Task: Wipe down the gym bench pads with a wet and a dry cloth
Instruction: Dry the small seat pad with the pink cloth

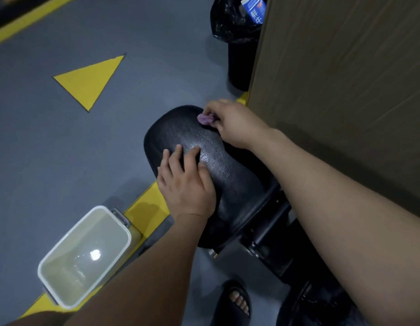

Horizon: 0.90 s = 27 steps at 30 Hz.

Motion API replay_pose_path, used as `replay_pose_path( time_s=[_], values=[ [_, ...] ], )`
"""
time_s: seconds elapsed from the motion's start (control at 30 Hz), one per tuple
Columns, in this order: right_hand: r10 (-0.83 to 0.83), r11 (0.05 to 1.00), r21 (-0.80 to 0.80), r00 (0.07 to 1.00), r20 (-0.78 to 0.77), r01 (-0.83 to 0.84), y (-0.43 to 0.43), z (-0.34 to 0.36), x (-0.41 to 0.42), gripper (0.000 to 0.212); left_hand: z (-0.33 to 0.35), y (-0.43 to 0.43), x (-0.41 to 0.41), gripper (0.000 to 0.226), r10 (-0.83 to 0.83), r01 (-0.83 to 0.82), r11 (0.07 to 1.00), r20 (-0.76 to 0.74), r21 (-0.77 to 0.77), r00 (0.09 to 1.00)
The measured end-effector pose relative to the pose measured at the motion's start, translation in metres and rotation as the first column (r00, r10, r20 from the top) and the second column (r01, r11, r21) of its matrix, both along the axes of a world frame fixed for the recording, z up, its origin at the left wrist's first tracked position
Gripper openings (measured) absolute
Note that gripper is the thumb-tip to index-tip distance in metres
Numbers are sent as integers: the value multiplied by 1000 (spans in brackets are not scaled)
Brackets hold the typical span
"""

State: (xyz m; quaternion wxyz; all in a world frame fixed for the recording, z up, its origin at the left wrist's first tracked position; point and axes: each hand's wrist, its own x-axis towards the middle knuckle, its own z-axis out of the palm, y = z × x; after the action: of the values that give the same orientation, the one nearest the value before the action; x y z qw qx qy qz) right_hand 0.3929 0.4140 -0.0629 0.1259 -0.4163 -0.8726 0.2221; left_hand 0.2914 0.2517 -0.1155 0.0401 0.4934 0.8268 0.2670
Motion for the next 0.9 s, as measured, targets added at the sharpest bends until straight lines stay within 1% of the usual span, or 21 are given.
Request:
replay_pose_path(
  time_s=[0.1,0.17,0.27,0.37,0.47,0.53,0.6,0.67,0.77,0.9],
  values=[
    [121,992,23,993,11,-121,-28,5,18,16,1,0,-1,42,0,0,1000,9,-10,1000],
    [150,988,45,989,-10,-149,-41,2,23,16,1,0,-2,43,3,-3,1000,4,-15,1000],
    [95,991,95,995,-22,-93,-35,-5,12,16,0,1,-4,43,6,-6,1000,-8,-10,1000],
    [21,997,78,1000,6,-21,-12,-5,-17,15,-3,1,-4,42,9,-10,1000,-11,-7,1000],
    [17,1000,19,999,35,-18,9,1,-38,17,-5,2,-3,41,16,-15,1000,-12,11,1000],
    [46,998,31,997,67,-48,11,3,-41,18,-4,2,-3,41,16,-16,1000,-16,19,1000],
    [67,995,67,992,104,-74,2,3,-33,18,-2,1,-2,42,10,-10,1000,-7,10,1000],
    [67,993,88,992,107,-76,-16,4,-16,17,-1,0,-1,43,0,0,1000,6,-12,1000],
    [67,989,126,997,49,-73,-49,4,13,20,1,0,-2,44,-7,7,999,8,-36,1000],
    [77,984,160,997,1,-77,-95,3,42,17,2,-1,-3,41,-14,16,999,25,-49,1000]
  ],
)
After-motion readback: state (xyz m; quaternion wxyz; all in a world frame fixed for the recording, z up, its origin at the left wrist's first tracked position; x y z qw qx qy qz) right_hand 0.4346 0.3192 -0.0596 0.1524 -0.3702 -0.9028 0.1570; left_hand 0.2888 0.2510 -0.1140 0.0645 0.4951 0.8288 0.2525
